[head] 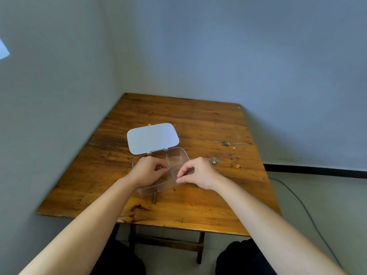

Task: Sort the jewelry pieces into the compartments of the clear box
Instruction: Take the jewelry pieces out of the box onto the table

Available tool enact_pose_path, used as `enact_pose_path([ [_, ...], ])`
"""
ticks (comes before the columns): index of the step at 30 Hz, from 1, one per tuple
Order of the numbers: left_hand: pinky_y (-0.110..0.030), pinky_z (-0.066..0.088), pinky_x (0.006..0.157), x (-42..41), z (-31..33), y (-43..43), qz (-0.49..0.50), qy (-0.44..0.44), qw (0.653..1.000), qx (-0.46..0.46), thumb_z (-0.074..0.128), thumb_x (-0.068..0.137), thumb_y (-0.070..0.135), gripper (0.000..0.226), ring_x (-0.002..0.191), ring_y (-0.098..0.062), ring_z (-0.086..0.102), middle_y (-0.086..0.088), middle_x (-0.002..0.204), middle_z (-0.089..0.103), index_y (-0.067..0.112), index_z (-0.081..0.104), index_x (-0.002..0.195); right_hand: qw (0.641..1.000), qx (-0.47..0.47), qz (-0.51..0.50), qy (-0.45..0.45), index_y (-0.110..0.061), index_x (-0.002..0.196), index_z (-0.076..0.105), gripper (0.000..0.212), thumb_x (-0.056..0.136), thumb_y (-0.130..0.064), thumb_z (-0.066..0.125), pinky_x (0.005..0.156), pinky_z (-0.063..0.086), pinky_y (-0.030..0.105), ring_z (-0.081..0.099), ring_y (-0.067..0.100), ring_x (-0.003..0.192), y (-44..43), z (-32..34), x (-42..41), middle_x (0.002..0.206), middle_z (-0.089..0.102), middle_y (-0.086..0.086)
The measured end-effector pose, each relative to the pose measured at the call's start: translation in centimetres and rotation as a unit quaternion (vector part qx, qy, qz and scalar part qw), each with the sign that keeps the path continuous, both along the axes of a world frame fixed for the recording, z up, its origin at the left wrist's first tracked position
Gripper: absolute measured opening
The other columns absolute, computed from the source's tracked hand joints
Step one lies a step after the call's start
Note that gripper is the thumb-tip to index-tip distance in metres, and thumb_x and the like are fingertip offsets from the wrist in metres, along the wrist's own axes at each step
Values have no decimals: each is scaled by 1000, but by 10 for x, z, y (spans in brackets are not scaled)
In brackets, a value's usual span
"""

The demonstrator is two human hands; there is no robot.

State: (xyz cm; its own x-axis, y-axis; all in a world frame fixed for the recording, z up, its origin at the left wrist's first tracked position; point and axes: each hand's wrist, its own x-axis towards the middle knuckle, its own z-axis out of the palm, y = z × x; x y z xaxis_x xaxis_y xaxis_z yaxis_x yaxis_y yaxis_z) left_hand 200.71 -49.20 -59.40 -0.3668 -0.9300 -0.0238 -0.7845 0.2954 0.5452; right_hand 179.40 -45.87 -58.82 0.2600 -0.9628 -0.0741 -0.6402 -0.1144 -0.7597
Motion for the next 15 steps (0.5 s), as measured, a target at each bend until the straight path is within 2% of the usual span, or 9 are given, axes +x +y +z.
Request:
enact_pose_path([
  [2, -23, 52, 63, 1, 4, -1, 40, 60, 997, 6, 68, 91, 27, 10, 75, -9, 64, 11, 82, 70, 23, 75, 96, 998, 8, -32, -54, -36, 70, 75, 13, 74, -32, 88, 76, 57, 28, 68, 5, 80, 1, 2, -2, 79, 74, -15],
  [6, -33, 56, 71, 5, 15, -1, 110, 200, 972, 59, 66, 92, 30, 11, 83, -16, 66, 2, 89, 72, 22, 73, 93, 980, 18, -99, -169, -27, 82, 76, 9, 78, -27, 85, 69, 57, 22, 69, 5, 71, 3, 11, -10, 80, 77, -8],
  [8, -37, 57, 79, 5, 22, 2, 128, 282, 945, 102, 64, 94, 30, 13, 89, -19, 68, -3, 93, 73, 18, 71, 93, 967, 25, -121, -223, -20, 87, 75, 11, 81, -22, 83, 70, 59, 23, 71, 10, 73, 4, 17, -14, 82, 78, -1],
  [11, -40, 58, 85, 0, 37, 7, 145, 395, 893, 157, 61, 96, 27, 18, 97, -21, 72, -1, 98, 77, 11, 67, 101, 936, 30, -161, -310, -13, 92, 73, 13, 83, -16, 81, 78, 61, 32, 75, 19, 85, 6, 30, -21, 90, 77, 8],
  [15, -45, 58, 87, -14, 64, 14, 154, 482, 846, 167, 60, 97, 27, 26, 97, -25, 73, -7, 102, 76, 5, 63, 111, 897, 9, -205, -391, -10, 100, 71, 17, 85, -14, 79, 77, 61, 31, 76, 21, 89, 10, 55, -36, 87, 76, 4],
])
